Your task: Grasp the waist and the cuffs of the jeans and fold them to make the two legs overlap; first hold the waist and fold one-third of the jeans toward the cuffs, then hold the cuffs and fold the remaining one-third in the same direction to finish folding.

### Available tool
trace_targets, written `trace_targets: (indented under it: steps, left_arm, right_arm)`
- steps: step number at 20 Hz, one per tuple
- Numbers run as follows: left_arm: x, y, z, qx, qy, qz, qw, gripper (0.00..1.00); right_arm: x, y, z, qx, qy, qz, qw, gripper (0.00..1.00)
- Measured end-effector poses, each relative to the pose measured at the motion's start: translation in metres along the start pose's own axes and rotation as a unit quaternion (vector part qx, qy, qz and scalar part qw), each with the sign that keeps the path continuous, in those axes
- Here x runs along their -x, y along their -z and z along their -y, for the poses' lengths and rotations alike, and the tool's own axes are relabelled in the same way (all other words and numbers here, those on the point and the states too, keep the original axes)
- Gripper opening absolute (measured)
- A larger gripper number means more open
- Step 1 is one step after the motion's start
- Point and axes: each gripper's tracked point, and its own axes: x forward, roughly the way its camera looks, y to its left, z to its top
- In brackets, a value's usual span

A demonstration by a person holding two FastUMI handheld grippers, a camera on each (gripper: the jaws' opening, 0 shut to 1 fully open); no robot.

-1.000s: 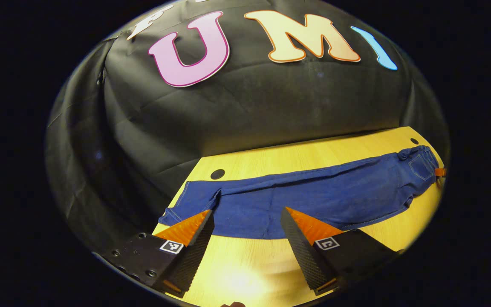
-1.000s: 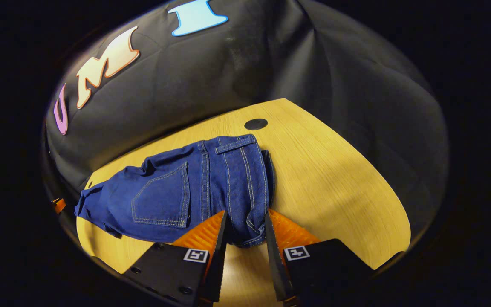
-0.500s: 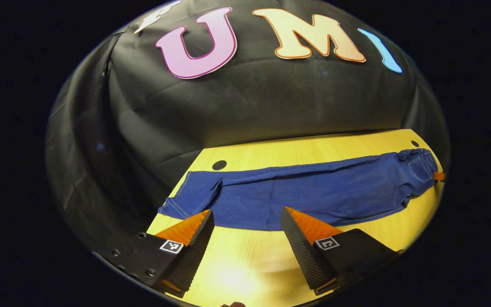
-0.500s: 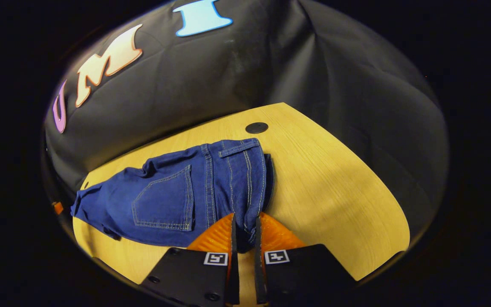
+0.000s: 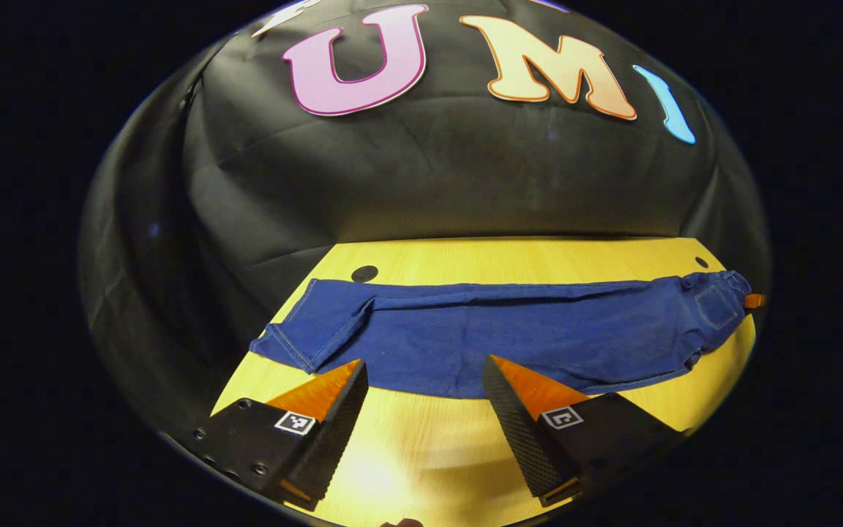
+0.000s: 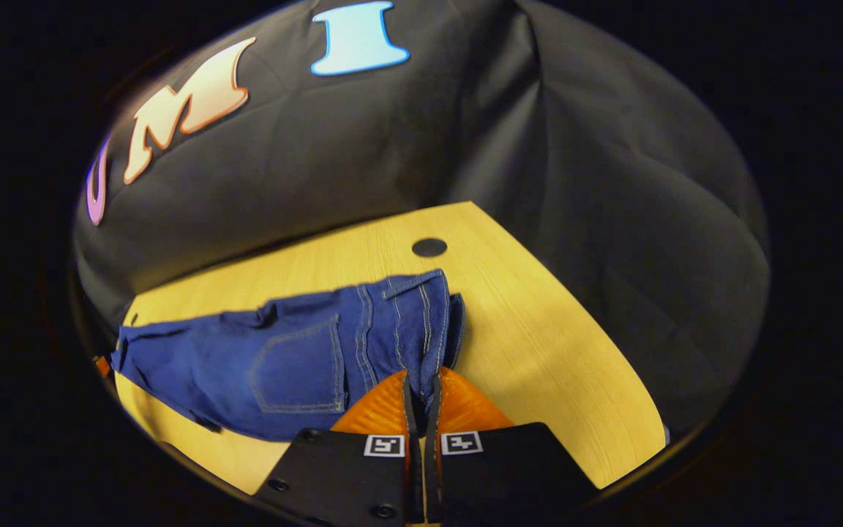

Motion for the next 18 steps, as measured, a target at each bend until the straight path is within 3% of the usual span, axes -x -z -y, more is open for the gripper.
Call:
trace_targets:
  steps: [3,6,10,14,18]
  left_arm:
    - [-0.001,0.005,-0.012,0.006,0.027,-0.004,1.000,0.96]
    - [0.001,0.003,-0.020,0.002,0.054,0.002,0.999,0.95]
    - [0.001,-0.004,-0.035,0.010,0.077,0.023,0.997,0.96]
    - [-0.004,0.002,-0.051,0.033,0.084,0.024,0.996,0.95]
    - [-0.006,0.014,-0.066,0.072,0.083,0.021,0.994,0.98]
  right_arm:
    - [0.033,-0.037,-0.041,-0.016,-0.025,0.053,0.998,0.02]
    - [0.061,-0.071,-0.106,-0.018,-0.076,0.104,0.991,0.03]
    - [0.091,-0.084,-0.182,0.006,-0.140,0.135,0.981,0.03]
    - [0.110,-0.062,-0.288,0.053,-0.203,0.147,0.967,0.03]
    - [0.091,0.015,-0.362,0.100,-0.253,0.084,0.959,0.03]
